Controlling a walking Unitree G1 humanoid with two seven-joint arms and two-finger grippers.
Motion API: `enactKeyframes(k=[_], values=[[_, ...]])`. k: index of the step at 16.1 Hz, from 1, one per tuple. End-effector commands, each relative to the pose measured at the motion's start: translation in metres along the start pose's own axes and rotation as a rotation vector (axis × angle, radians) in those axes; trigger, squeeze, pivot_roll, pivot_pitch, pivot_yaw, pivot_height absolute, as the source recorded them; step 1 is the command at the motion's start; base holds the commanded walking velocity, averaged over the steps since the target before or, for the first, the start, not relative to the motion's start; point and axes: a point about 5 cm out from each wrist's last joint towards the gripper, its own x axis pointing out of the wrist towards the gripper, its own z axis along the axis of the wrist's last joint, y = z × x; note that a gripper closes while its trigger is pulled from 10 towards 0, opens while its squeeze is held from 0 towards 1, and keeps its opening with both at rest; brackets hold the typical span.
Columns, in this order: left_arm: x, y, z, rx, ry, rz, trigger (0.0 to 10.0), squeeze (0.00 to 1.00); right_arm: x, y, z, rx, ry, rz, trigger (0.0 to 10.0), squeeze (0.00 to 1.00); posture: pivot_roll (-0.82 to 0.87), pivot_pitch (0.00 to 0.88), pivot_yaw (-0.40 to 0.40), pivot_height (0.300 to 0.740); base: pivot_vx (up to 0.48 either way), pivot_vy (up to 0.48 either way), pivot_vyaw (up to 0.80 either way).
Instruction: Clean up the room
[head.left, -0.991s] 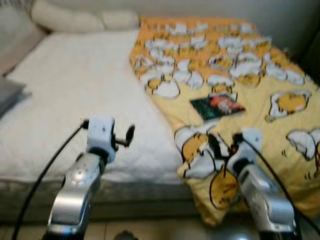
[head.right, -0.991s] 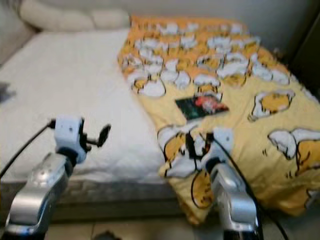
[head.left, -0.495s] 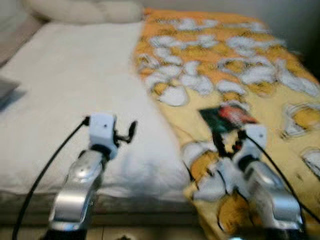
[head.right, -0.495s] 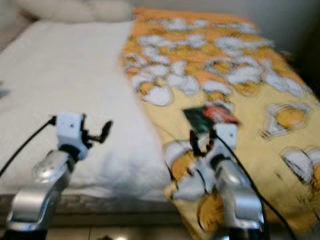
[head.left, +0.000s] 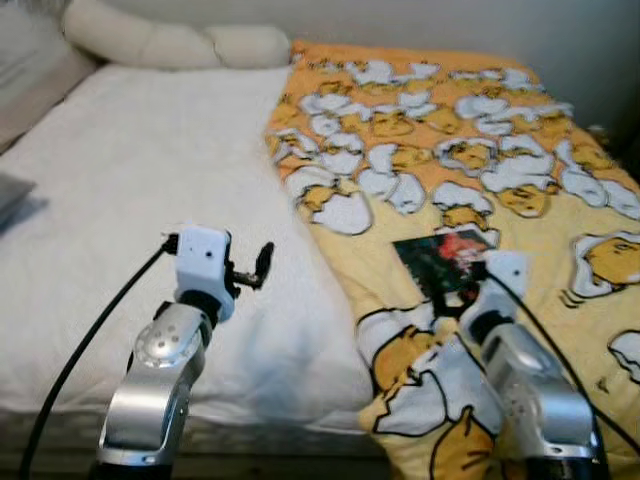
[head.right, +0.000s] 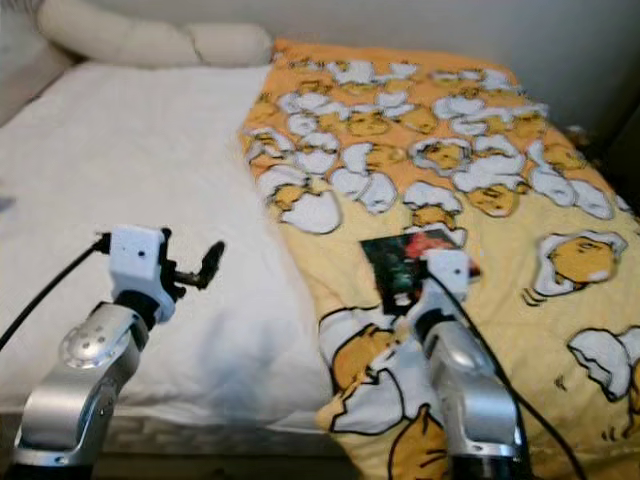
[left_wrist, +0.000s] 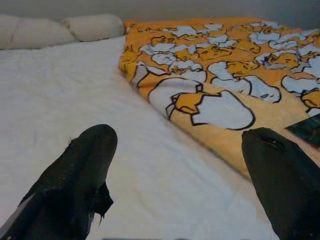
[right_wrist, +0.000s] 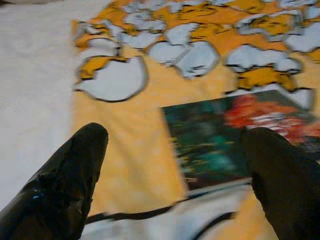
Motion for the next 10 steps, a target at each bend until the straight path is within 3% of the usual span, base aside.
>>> enactKeyframes(k=[1,10], values=[[-0.0003,-0.0025,-0.0004,0.006,0.006,-0.016,10.0,0.0,-0.0016,-0.0062,0.001,-0.006,0.005,-0.026,10.0,0.0,0.02,0.0,-0.013,0.74,0.0,0.0,0.0],[0.0,-0.0035,-0.0011,0.013,0.026,-0.043,10.0,0.0,0.003,-0.0054,0.0006,0.003,0.022,-0.021,10.0,0.0,0.02,0.0,-0.009,0.74,0.0,0.0,0.0]])
